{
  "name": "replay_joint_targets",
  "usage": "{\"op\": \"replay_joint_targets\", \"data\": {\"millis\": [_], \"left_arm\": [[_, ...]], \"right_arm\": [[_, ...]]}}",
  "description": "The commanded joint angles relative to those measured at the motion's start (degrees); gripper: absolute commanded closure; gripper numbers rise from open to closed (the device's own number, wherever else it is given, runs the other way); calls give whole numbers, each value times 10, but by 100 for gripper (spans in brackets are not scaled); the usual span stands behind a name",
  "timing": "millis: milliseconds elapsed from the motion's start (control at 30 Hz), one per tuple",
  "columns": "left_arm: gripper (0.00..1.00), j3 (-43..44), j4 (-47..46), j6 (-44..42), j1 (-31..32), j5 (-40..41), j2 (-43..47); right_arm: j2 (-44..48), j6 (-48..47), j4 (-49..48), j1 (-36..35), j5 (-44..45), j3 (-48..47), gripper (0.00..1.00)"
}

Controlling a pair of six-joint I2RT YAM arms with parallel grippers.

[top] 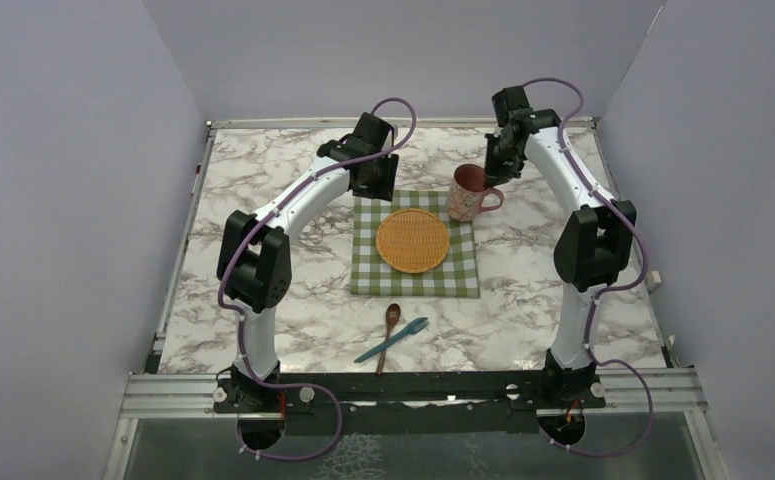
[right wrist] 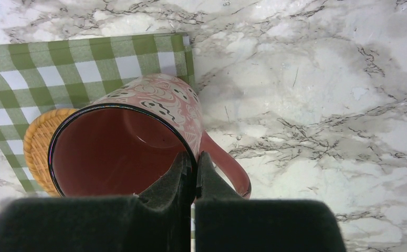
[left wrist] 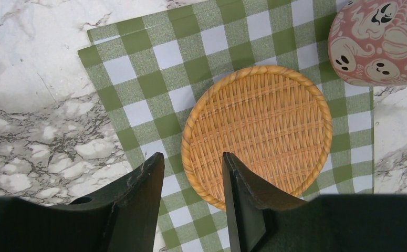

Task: Set the dinner table for one person
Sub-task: Pick up the cup at the center of the board, then place the cup on the napkin.

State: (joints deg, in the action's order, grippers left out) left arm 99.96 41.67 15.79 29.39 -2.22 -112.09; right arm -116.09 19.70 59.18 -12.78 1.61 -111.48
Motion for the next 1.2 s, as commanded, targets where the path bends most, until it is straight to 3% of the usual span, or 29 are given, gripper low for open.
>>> {"op": "replay_joint_targets", "data": {"millis": [0,800,1167], "left_arm": [[53,2,-4,-6,0,0,15],[53,7,-4,-17,0,9,12],[53,9,-4,-20,-1,6,10]], "right_arm": [[0,15,-13,-8,-5,-27,99],[-44,26,-25,-42,18,-46,99],[-33,35,-35,-48,79,-59,99]]}}
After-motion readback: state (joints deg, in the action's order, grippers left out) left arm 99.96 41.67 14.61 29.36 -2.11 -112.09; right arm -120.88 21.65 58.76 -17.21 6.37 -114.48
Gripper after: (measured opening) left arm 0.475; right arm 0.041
